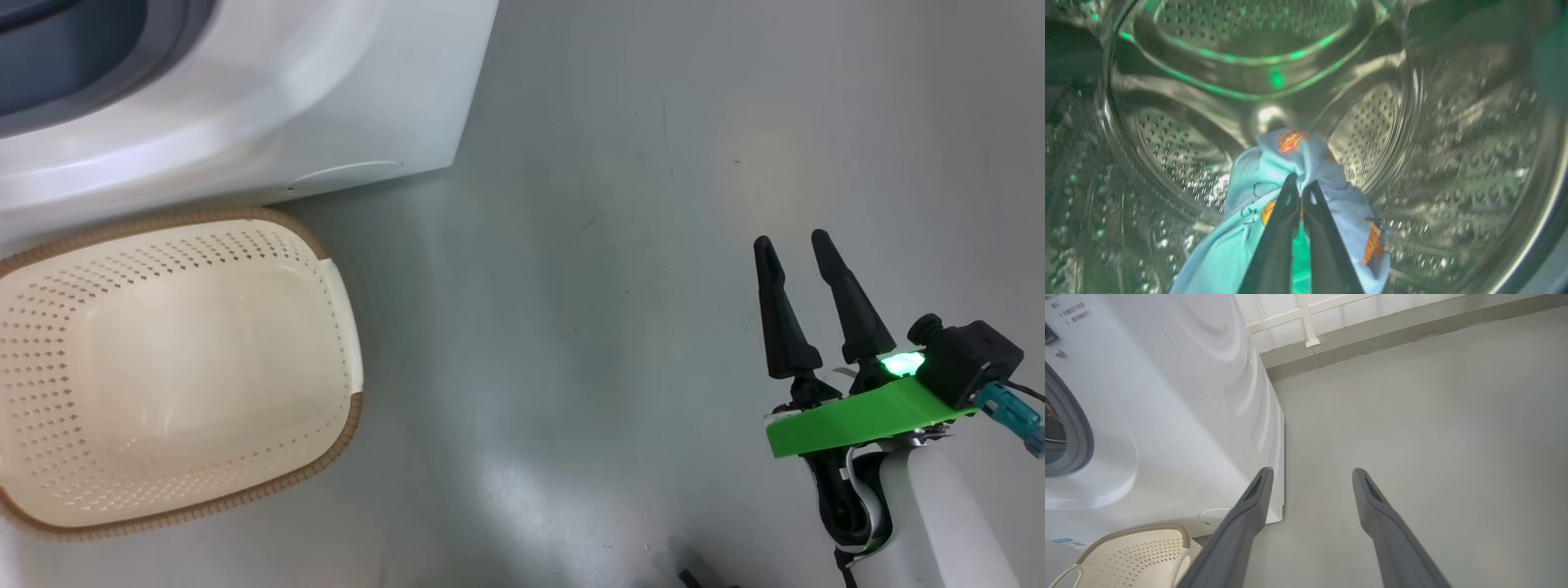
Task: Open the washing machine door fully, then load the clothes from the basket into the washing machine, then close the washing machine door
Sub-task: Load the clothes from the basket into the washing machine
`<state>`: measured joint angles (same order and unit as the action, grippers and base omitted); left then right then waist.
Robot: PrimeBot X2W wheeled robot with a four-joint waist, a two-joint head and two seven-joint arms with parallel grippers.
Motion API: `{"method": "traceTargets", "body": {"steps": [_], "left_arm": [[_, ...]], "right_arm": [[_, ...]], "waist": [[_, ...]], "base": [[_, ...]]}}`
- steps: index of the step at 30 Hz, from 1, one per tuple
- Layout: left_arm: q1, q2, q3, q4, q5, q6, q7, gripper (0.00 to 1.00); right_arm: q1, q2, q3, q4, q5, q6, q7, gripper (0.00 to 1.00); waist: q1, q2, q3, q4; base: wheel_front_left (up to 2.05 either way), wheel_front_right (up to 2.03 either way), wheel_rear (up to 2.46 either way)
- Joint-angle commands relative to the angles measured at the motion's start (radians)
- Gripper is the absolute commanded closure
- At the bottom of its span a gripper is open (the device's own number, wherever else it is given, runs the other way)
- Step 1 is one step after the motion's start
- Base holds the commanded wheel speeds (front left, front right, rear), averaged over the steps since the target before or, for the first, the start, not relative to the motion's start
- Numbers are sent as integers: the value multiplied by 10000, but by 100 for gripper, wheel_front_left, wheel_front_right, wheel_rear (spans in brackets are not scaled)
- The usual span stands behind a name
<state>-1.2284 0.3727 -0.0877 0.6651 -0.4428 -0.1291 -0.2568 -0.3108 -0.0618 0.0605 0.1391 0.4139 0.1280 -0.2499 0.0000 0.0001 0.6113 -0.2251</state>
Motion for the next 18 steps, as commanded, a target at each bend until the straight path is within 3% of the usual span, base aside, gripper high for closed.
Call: {"method": "traceTargets", "body": {"steps": [1,18], "left_arm": [[214,511,95,-24,215,-15,-49,0],[1172,67,668,956,335,-15,-49,0]], "right_arm": [[63,43,268,-222,-96,27,-118,0],[75,10,304,-151,-170,27,-118,0]], "waist": [[0,-1,-5,15],[0,-1,-231,294]], "base": [[0,0,0],[0,0,0]]}}
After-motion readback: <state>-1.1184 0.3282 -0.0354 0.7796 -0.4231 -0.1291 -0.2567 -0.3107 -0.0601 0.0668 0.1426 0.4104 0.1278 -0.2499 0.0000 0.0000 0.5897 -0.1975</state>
